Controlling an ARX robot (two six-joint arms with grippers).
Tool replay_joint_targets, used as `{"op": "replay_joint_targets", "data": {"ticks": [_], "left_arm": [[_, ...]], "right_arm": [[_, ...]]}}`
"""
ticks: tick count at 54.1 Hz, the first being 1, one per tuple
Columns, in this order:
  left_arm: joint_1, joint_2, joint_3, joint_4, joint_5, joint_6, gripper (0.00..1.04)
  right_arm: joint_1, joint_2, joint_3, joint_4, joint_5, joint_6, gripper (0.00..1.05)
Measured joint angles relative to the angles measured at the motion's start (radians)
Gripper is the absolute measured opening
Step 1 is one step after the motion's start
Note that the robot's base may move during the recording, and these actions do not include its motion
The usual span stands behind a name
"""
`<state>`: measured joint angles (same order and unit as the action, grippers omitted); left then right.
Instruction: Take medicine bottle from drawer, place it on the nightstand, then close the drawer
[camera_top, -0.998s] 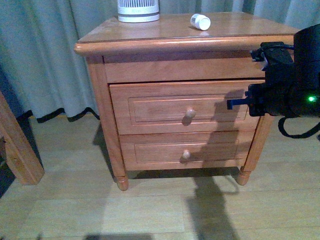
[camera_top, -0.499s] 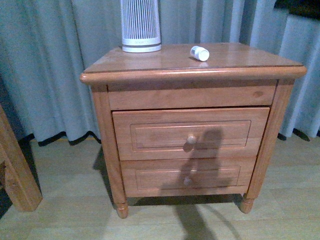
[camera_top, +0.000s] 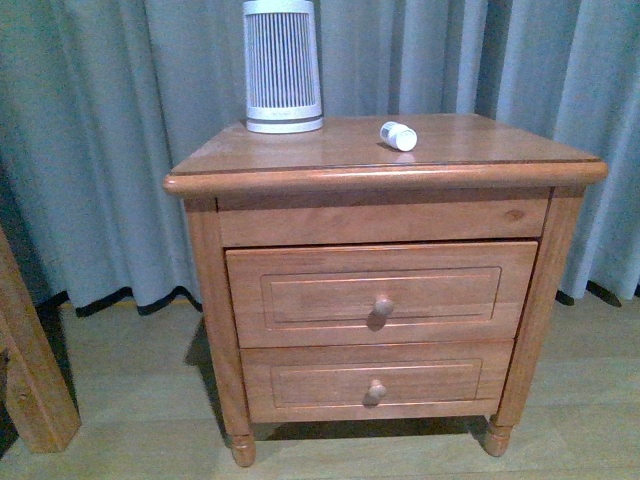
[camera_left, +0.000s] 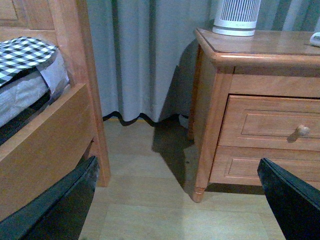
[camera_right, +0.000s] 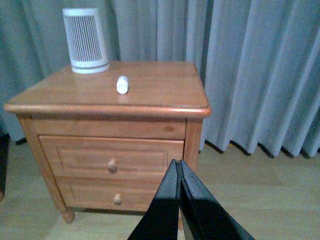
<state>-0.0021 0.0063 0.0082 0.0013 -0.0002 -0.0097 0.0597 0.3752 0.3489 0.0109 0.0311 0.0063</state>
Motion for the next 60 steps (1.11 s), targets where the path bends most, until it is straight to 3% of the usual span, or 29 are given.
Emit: {"op": "replay_joint_targets", "data": {"ticks": [5,60], "left_arm": [[0.0,0.0,0.0,0.0,0.0,0.0,0.98],[0.0,0.0,0.0,0.0,0.0,0.0,0.98]], "right_arm": [[-0.053,-0.051,-0.069,0.028,-0.024,0.0,0.03],[-0.057,-0.364,-0.334,-0.014,-0.031,-0.001,0.03]]}}
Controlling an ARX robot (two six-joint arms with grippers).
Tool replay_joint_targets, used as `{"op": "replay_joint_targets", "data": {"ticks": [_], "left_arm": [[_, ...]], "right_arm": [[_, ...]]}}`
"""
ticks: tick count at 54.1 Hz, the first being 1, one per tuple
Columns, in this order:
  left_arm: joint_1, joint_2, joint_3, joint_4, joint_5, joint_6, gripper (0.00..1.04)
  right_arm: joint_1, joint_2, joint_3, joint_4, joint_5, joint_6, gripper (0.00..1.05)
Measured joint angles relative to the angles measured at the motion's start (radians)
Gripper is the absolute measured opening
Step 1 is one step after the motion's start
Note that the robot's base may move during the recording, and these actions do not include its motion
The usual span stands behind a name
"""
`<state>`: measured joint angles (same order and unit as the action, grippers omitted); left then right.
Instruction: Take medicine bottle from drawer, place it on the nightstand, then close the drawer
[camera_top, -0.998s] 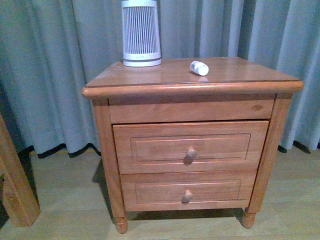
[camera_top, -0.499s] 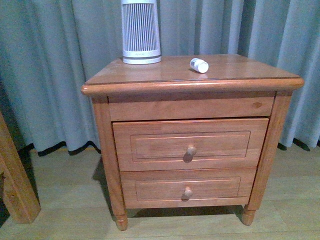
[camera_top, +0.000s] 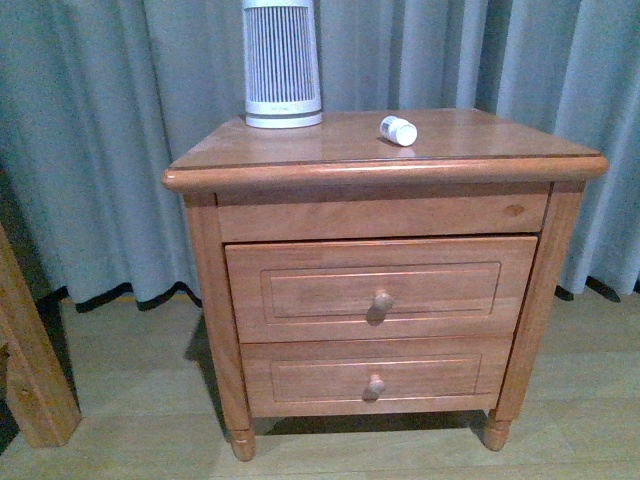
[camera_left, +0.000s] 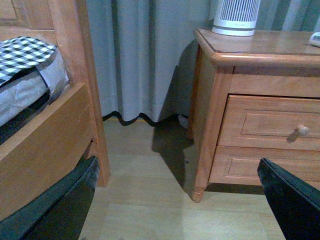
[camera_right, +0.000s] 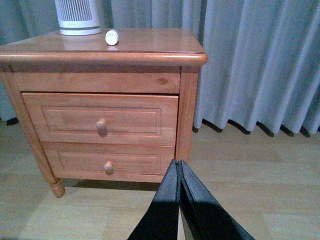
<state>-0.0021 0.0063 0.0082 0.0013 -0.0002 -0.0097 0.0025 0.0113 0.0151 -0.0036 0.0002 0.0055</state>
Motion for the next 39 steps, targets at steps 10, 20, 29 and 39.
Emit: {"op": "replay_joint_targets", "data": {"ticks": [10,20,29,39], "left_arm": [[0.0,0.0,0.0,0.0,0.0,0.0,0.98],[0.0,0.0,0.0,0.0,0.0,0.0,0.98],[0.0,0.0,0.0,0.0,0.0,0.0,0.98],[0.0,0.0,0.0,0.0,0.0,0.0,0.98]], "right_arm": [[0.0,-0.004,0.0,0.0,0.0,-0.002,0.36],[0.0,-0.004,0.0,0.0,0.0,-0.002,0.66],[0.0,-0.004,0.0,0.0,0.0,-0.002,0.95],[0.0,-0.004,0.0,0.0,0.0,-0.002,0.98]]}}
